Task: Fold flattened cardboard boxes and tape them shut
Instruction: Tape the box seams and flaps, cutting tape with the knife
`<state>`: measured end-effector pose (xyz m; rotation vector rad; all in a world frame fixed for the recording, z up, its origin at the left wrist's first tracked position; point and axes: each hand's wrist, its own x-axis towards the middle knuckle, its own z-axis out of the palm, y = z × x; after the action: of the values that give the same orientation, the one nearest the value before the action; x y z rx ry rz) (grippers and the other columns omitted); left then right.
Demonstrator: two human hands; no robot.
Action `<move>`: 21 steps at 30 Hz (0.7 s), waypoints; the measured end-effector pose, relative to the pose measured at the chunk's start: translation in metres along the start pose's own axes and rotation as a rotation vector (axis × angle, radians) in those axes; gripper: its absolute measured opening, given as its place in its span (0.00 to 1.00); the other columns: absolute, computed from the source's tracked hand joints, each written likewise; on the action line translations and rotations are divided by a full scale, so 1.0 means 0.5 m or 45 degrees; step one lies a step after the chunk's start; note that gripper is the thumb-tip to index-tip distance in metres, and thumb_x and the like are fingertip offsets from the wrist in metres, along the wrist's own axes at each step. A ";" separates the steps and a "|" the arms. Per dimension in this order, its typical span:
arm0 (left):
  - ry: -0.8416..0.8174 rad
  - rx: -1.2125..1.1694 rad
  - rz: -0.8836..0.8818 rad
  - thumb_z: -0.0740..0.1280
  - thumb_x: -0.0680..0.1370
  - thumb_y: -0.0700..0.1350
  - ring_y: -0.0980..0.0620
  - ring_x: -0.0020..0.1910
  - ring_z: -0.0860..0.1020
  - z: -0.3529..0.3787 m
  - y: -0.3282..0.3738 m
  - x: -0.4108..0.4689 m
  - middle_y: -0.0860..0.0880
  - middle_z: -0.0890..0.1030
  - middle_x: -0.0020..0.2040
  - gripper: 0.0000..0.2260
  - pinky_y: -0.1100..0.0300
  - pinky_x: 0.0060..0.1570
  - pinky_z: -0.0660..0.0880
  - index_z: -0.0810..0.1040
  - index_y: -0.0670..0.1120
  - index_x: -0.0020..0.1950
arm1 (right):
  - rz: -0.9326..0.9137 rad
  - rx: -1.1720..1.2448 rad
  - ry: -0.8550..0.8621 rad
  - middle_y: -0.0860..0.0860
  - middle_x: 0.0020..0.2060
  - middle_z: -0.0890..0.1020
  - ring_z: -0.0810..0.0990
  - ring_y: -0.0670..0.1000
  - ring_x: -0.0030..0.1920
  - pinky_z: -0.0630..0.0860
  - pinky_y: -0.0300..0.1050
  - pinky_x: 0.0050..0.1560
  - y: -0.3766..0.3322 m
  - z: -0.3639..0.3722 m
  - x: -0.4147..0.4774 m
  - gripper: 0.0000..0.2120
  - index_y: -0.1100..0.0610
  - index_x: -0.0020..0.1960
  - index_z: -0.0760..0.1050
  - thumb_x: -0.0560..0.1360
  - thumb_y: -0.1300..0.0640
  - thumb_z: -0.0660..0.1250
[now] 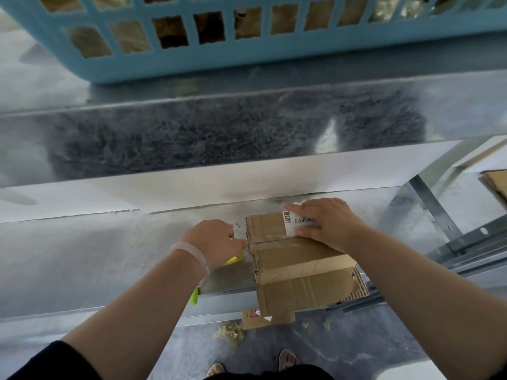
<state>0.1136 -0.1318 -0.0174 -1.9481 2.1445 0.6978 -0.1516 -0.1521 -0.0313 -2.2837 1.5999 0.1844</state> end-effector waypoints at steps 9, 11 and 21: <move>-0.036 -0.039 -0.009 0.59 0.77 0.64 0.50 0.45 0.77 -0.014 -0.011 0.002 0.49 0.80 0.43 0.24 0.57 0.43 0.71 0.82 0.45 0.47 | 0.129 -0.178 0.216 0.46 0.79 0.53 0.48 0.49 0.79 0.40 0.52 0.78 -0.027 0.036 -0.024 0.26 0.41 0.79 0.48 0.81 0.41 0.40; -0.063 -0.081 -0.012 0.58 0.77 0.65 0.50 0.43 0.78 -0.018 -0.020 0.004 0.47 0.82 0.43 0.27 0.57 0.42 0.72 0.82 0.43 0.46 | 0.134 -0.022 0.472 0.49 0.76 0.63 0.59 0.53 0.77 0.50 0.52 0.78 -0.047 0.049 -0.046 0.29 0.47 0.78 0.58 0.79 0.42 0.41; -0.318 -0.130 0.179 0.60 0.79 0.51 0.48 0.51 0.74 -0.072 -0.063 0.005 0.44 0.79 0.55 0.11 0.56 0.50 0.70 0.78 0.45 0.48 | -0.480 0.377 0.276 0.48 0.51 0.79 0.79 0.52 0.50 0.79 0.51 0.49 -0.338 0.146 -0.114 0.18 0.50 0.58 0.76 0.76 0.47 0.52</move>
<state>0.1505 -0.1512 0.0060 -1.6634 2.1416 1.0338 -0.0080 -0.0244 -0.0474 -2.3696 1.1583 -0.3784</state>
